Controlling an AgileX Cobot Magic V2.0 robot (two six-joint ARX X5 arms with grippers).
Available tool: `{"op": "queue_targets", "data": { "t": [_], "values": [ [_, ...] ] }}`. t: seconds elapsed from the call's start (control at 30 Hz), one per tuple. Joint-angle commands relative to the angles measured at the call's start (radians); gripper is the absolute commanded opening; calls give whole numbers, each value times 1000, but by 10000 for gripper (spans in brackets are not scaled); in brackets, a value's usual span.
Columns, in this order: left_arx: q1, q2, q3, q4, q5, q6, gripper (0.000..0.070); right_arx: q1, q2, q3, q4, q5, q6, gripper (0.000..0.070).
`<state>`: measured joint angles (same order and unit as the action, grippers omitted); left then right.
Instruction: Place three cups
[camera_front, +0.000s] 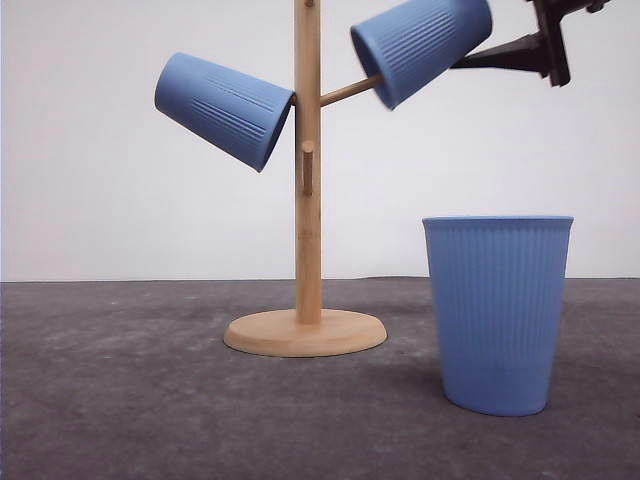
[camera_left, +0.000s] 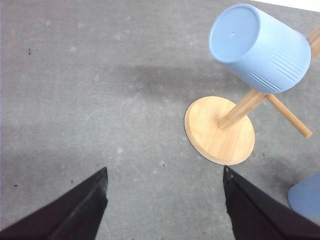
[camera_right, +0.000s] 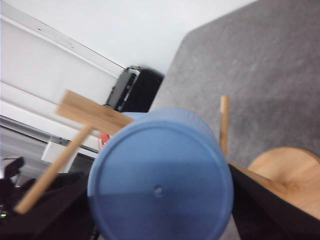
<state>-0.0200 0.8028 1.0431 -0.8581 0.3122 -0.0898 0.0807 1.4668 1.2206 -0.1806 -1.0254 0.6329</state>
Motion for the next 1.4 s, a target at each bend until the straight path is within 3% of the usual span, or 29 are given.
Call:
{"op": "queue_targets", "data": {
  "t": [0.0,0.57,0.9,1.37],
  "values": [
    [0,2,10,6,2,6,424,10,26,19,-7,13,-47,406],
    [-1,2,10,5,2,6,424,81,73,19,-35,97,-110,414],
    [-1,0,10,-5,2,6,424,81,82,19,-37,110,-114,564],
    [-1,0,10,-10,2,6,424,14,-11,19,-116,111,-161,607]
  ]
}}
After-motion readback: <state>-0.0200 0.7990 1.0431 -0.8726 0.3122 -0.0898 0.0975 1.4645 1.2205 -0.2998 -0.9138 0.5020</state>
